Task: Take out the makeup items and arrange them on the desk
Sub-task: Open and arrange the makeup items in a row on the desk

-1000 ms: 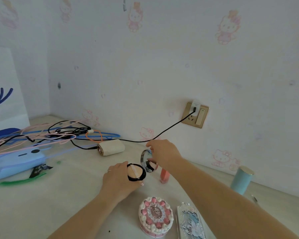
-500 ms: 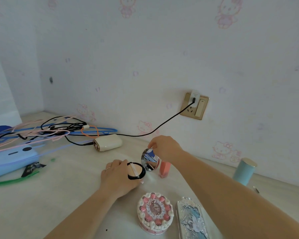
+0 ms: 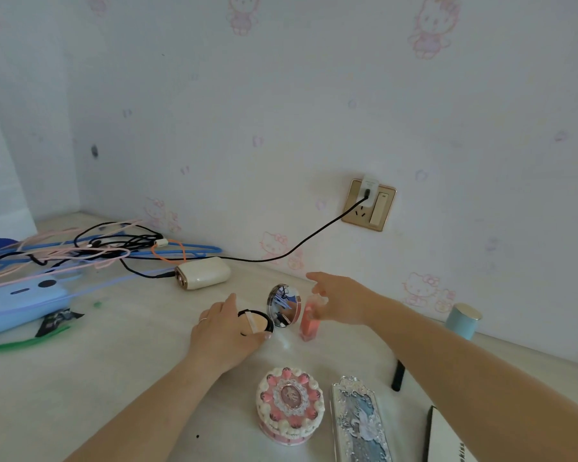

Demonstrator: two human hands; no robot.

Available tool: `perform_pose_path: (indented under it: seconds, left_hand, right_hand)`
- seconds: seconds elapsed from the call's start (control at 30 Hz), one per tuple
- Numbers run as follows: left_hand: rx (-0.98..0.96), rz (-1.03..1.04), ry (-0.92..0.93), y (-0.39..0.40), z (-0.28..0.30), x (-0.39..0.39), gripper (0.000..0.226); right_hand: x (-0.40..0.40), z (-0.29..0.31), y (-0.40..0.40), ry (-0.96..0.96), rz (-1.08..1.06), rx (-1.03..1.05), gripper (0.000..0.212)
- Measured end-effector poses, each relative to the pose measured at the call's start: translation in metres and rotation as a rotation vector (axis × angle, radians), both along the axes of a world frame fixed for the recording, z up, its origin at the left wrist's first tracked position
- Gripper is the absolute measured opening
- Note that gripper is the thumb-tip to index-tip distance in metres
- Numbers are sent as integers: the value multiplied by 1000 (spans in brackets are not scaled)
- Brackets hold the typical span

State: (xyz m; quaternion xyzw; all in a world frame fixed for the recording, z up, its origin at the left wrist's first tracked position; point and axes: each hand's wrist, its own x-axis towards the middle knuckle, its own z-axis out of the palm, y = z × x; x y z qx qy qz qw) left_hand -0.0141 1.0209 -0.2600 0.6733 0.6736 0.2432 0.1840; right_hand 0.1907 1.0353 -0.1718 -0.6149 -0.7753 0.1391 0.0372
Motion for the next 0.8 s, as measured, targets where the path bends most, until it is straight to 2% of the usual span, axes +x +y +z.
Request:
perform_pose_path:
  seconds: [0.1,0.2,0.37,0.47,0.53,0.63,0.8]
  left_hand:
    - [36,-9,-18,-5,2,3,102]
    - [66,-23,-32,-12,5,5,98]
    - [175,-117,-151,-30,23,16,81]
    - [270,-284,-240,-49,37,31,62]
    - [271,-357,-274,-65,48,41,53]
    - [258,-481,-430,-85,59,54,31]
    - [309,-470,-507,-107,65,56,15]
  right_hand:
    - [2,-6,-4,-46,-24,21,54]
    - [3,-10,-8,-4,-52,53,32]
    - [15,-1,-28,72,-34,90,16]
    - [23,14,-53,166,-4,120,14]
    - [25,24,-67,220,10,119,14]
    - [27,37,-93,298,31,124,20]
    - [27,52,-135,319,52,158,12]
